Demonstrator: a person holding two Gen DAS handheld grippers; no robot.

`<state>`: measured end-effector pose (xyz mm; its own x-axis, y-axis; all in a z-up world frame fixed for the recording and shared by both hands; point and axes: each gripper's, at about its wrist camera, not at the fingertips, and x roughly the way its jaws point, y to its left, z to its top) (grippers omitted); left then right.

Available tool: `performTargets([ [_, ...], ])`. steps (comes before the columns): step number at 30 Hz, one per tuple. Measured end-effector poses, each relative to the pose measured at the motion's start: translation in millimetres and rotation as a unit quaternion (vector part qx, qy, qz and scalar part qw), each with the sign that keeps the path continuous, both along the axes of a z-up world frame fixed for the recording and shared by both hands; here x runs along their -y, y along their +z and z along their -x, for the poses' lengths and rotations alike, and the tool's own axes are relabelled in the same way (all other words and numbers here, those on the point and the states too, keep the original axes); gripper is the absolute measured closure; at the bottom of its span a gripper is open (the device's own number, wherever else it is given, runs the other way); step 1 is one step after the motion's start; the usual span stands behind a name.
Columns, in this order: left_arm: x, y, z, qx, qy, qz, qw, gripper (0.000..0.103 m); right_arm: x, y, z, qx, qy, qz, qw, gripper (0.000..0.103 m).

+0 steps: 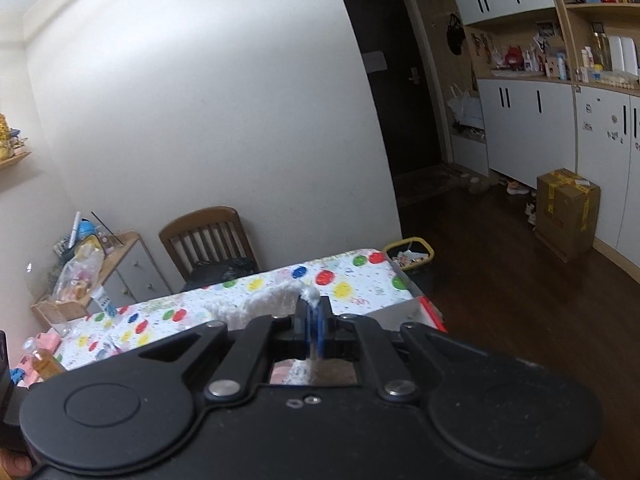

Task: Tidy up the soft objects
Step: 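Lift the towel with right tool while left tool carries the sponge toward the box, then lower the sponge into the box with left tool while right tool releases the towel inside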

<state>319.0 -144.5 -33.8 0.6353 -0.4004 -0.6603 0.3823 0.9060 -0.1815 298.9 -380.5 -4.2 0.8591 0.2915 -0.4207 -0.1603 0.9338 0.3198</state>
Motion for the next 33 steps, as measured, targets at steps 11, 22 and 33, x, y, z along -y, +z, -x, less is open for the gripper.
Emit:
performTargets([
  [11, 61.2, -44.2, -32.0, -0.035, -0.03, -0.051, 0.9976, 0.067, 13.3, -52.2, -41.3, -0.062, -0.003, 0.02, 0.998, 0.1],
  [22, 77.9, -76.7, -49.1, -0.067, -0.032, -0.072, 0.9946, 0.067, 1.5, -113.4, -76.5, -0.127, 0.025, 0.06, 0.99, 0.1],
  [33, 83.6, -85.1, -54.5, -0.09, -0.043, -0.069, 0.9926, 0.067, -12.8, -156.5, -93.4, -0.192, 0.067, 0.089, 0.975, 0.1],
])
